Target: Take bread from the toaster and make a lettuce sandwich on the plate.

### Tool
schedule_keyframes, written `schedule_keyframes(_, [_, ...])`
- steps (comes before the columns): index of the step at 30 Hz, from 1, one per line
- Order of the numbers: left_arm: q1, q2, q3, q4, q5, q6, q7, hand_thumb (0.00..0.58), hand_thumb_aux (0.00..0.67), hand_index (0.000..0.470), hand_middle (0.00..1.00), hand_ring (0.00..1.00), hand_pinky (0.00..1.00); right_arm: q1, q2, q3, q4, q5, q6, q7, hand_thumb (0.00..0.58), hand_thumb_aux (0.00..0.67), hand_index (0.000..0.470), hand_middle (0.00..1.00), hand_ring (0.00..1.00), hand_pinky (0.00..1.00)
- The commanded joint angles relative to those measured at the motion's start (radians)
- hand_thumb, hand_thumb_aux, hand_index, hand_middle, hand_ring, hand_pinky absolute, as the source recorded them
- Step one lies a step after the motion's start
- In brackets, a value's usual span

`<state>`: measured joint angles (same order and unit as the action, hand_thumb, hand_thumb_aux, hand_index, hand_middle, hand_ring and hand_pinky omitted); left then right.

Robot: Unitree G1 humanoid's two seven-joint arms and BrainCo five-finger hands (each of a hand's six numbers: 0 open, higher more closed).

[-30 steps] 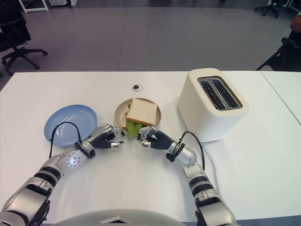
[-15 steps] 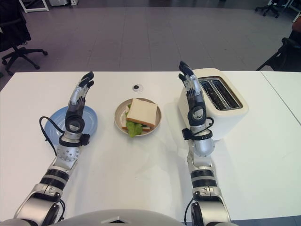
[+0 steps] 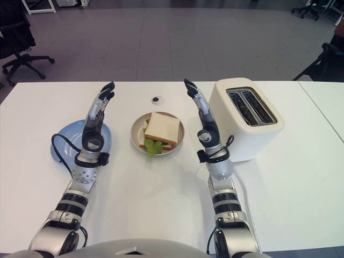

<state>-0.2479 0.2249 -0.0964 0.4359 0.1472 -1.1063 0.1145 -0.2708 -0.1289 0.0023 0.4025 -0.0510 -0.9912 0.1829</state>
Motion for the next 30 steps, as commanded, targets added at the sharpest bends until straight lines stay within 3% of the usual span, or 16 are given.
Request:
schedule_keyframes(1, [-0.004,-0.014,0.015,0.017,0.009,-0.007,-0.022,0.000,0.000,0.000,0.00,0.00,0.00,-0.022,0.005,0.010,0.021,-0.012,-0.007,-0.011,0.000,0.000,0.000,0.00,0.00,0.00])
schedule_keyframes(9, [-0.042,-0.021,0.042,0.045,0.020,-0.007,-0.045,0.000,0.000,0.000,0.00,0.00,0.00,-0.048,0.007,0.015,0.044,-0.041,-0.017,-0.045,0.000,0.000,0.000,0.00,0.00,0.00])
schedule_keyframes(19, [-0.061,0.001,0.070,0.004,0.022,0.035,-0.075,0.000,0.000,0.000,0.00,0.00,0.00,-0.017,-0.004,0.020,-0.077,-0.046,0.030,-0.064,0.000,0.000,0.000,0.00,0.00,0.00])
schedule_keyframes(30, [-0.112,0.004,0.089,0.146,0.051,-0.018,-0.066,0.000,0.000,0.000,0.00,0.00,0.00,-0.035,-0.016,0.011,0.026,-0.059,-0.030,-0.091,0.000,0.000,0.000,0.00,0.00,0.00])
